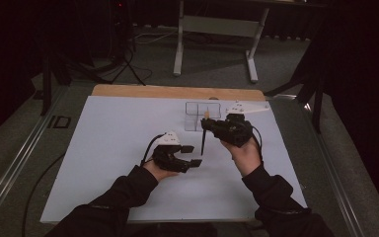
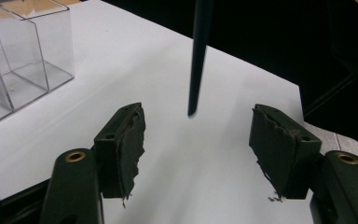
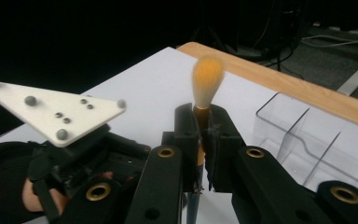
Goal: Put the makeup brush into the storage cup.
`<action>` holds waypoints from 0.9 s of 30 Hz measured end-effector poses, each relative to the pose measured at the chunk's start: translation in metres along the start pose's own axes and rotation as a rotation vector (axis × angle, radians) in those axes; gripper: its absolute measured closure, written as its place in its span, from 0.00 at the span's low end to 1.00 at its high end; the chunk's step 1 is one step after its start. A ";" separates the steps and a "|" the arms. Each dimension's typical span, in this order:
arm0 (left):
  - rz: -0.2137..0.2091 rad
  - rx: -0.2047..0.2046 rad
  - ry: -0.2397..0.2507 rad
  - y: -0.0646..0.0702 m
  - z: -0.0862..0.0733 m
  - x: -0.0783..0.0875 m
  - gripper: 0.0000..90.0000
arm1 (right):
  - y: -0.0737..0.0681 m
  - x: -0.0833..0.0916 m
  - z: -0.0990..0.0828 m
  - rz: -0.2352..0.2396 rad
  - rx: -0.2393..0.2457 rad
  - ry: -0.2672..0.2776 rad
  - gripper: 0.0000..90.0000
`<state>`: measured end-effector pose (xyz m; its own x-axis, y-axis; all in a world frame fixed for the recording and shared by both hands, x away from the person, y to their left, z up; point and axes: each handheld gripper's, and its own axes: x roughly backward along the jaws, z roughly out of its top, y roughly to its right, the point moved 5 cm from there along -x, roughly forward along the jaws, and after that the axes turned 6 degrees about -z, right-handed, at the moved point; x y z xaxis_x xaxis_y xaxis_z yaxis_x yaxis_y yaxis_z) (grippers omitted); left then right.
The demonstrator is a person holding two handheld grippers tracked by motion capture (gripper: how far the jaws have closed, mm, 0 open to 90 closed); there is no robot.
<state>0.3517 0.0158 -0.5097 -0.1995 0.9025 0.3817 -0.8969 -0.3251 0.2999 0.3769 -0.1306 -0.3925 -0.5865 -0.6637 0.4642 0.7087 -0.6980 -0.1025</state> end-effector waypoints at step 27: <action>0.103 -0.005 0.052 -0.002 -0.022 0.061 0.01 | 0.027 0.003 0.057 -0.081 0.070 0.103 0.94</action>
<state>0.3321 0.0776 -0.5063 -0.3106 0.8781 0.3640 -0.8725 -0.4153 0.2574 0.4164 -0.1361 -0.3439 -0.6778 -0.6323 0.3751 0.6806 -0.7327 -0.0053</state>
